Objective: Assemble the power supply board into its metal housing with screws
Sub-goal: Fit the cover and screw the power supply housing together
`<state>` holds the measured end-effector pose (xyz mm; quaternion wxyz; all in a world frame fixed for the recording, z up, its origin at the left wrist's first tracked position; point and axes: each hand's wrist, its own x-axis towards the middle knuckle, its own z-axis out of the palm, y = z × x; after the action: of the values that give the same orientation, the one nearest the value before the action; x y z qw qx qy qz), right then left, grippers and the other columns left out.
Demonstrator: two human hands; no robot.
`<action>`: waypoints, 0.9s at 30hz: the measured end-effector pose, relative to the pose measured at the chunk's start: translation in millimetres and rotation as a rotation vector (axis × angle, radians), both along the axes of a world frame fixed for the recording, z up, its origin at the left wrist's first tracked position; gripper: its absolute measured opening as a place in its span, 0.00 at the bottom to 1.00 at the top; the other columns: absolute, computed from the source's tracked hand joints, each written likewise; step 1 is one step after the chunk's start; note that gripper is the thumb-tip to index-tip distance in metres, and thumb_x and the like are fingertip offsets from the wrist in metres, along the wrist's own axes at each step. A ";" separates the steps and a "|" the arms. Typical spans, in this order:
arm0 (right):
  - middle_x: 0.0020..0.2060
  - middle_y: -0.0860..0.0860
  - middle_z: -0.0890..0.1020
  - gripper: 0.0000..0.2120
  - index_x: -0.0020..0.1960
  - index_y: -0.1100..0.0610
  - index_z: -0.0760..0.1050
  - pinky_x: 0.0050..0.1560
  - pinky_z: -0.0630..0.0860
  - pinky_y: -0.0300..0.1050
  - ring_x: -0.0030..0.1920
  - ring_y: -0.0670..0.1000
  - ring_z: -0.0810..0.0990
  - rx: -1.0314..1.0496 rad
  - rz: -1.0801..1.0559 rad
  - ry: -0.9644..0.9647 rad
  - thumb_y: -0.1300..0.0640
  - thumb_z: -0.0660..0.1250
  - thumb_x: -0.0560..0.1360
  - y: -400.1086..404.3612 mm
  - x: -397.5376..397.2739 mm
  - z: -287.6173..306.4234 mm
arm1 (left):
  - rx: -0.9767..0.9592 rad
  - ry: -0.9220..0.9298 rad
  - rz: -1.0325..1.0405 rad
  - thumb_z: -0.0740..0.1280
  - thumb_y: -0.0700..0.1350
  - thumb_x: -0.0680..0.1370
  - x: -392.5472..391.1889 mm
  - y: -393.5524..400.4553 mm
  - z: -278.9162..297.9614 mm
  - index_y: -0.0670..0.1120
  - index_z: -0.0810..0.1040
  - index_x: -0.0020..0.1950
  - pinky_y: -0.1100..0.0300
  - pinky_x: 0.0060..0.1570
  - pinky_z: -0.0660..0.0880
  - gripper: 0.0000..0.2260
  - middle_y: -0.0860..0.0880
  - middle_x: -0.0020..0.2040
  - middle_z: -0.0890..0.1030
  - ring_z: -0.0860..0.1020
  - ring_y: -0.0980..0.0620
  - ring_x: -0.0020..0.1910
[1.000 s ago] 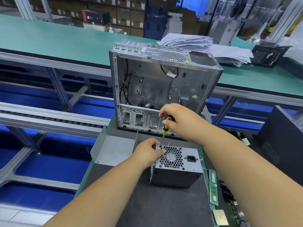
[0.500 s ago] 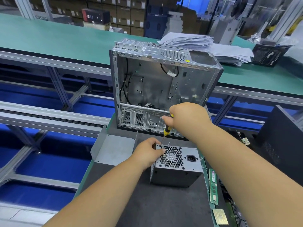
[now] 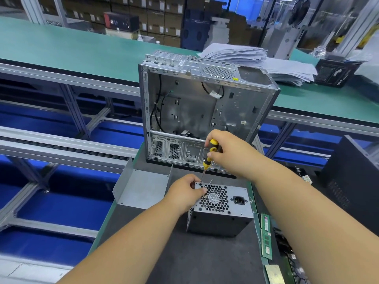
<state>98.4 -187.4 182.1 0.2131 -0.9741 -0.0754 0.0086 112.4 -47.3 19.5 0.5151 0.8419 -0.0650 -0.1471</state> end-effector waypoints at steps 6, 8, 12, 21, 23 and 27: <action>0.47 0.42 0.80 0.11 0.57 0.44 0.71 0.44 0.74 0.42 0.46 0.46 0.79 0.103 0.021 -0.023 0.59 0.65 0.79 0.0 -6.5 -5.6 | -0.005 0.009 -0.009 0.72 0.52 0.75 0.4 0.6 0.3 0.53 0.75 0.54 0.64 0.35 0.69 0.10 0.54 0.40 0.75 0.74 0.56 0.37; 0.46 0.45 0.82 0.11 0.57 0.45 0.73 0.44 0.74 0.42 0.46 0.48 0.79 0.090 -0.008 -0.060 0.57 0.66 0.79 1.7 -6.4 -6.7 | -0.004 0.011 -0.007 0.72 0.52 0.75 -0.2 0.8 0.8 0.53 0.76 0.54 0.64 0.34 0.70 0.10 0.54 0.40 0.75 0.74 0.57 0.36; 0.42 0.48 0.79 0.09 0.57 0.48 0.73 0.38 0.69 0.41 0.42 0.50 0.76 -0.024 -0.037 -0.120 0.54 0.68 0.78 7.4 -2.5 -8.9 | 0.019 0.006 -0.013 0.71 0.53 0.75 -0.5 0.9 0.7 0.54 0.75 0.53 0.62 0.35 0.70 0.10 0.53 0.40 0.74 0.73 0.55 0.36; 0.35 0.49 0.75 0.12 0.50 0.55 0.71 0.31 0.66 0.42 0.37 0.51 0.74 -0.061 -0.148 -0.168 0.49 0.70 0.76 13.0 -1.1 -13.6 | 0.035 0.026 -0.013 0.70 0.53 0.76 -1.4 -1.2 2.4 0.56 0.72 0.50 0.64 0.31 0.67 0.09 0.54 0.38 0.73 0.72 0.57 0.33; 0.34 0.48 0.74 0.12 0.49 0.55 0.70 0.29 0.64 0.41 0.34 0.50 0.74 -0.063 -0.194 -0.172 0.48 0.69 0.77 16.1 0.7 -15.2 | 0.035 0.024 -0.013 0.70 0.53 0.76 -1.9 -1.5 2.6 0.56 0.72 0.50 0.64 0.31 0.66 0.08 0.54 0.38 0.72 0.72 0.57 0.33; 0.34 0.48 0.71 0.15 0.47 0.55 0.66 0.35 0.64 0.45 0.38 0.53 0.73 -0.138 -0.260 -0.221 0.47 0.68 0.77 24.5 1.8 -22.4 | 0.004 0.020 0.007 0.70 0.52 0.76 -4.2 -2.6 0.3 0.58 0.70 0.44 0.61 0.31 0.67 0.08 0.53 0.36 0.71 0.70 0.55 0.32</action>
<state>100.2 -162.9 159.7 0.1358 -0.9829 0.0290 -0.1209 108.1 -49.9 19.8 0.5144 0.8418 -0.0566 -0.1537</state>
